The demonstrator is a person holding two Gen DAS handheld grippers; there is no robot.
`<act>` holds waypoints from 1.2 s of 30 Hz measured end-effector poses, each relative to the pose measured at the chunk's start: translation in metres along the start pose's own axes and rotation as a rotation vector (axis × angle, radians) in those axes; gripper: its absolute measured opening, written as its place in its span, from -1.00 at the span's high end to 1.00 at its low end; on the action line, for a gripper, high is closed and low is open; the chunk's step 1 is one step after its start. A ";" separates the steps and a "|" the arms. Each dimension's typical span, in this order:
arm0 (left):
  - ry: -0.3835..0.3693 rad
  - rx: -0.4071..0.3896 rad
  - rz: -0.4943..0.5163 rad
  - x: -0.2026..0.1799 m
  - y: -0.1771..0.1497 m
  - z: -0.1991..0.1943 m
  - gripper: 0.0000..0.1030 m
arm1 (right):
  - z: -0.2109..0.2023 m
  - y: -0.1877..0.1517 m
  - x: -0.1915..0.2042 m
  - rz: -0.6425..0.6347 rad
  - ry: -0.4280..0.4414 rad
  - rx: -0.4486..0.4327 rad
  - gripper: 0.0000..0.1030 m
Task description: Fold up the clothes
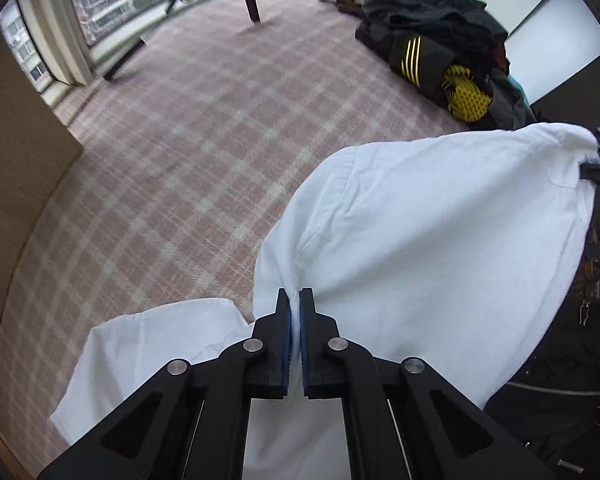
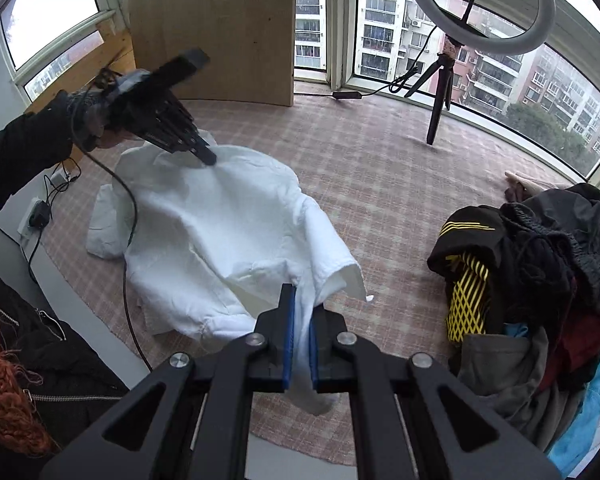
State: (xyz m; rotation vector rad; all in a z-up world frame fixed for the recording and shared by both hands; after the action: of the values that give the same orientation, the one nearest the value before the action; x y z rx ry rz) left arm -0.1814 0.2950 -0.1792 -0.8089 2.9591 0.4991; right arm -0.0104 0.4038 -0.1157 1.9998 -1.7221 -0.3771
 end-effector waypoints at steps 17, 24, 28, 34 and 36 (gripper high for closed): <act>-0.068 0.022 -0.249 -0.070 -0.189 -0.029 0.68 | 0.030 0.015 0.020 -0.103 -0.049 0.079 0.88; 0.162 -0.210 -0.081 0.013 -0.113 -0.131 -0.14 | 0.027 0.011 0.020 -0.086 -0.044 0.066 0.88; 0.044 -0.167 -0.012 0.032 -0.064 -0.105 -0.14 | 0.026 0.010 0.024 -0.079 -0.040 0.064 0.88; -0.120 -0.046 0.108 0.001 -0.042 -0.049 -0.20 | 0.022 0.012 0.023 -0.050 -0.039 0.061 0.88; -0.182 -0.010 0.099 -0.007 -0.045 -0.035 -0.20 | 0.022 0.014 0.021 -0.043 -0.044 0.060 0.88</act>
State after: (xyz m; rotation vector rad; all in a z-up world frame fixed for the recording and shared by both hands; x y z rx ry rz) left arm -0.1512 0.2509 -0.1590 -0.5857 2.8399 0.5603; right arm -0.0294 0.3786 -0.1250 2.0889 -1.7385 -0.3907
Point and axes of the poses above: each gripper's, at about its wrist camera, not at the fingertips, and z roughly the way its jaws point, x to its left, y to its top, the point moved 7 cm from there along z, roughly the way its jaws point, and after that the axes turned 5 degrees about y, right-handed, at the moved point
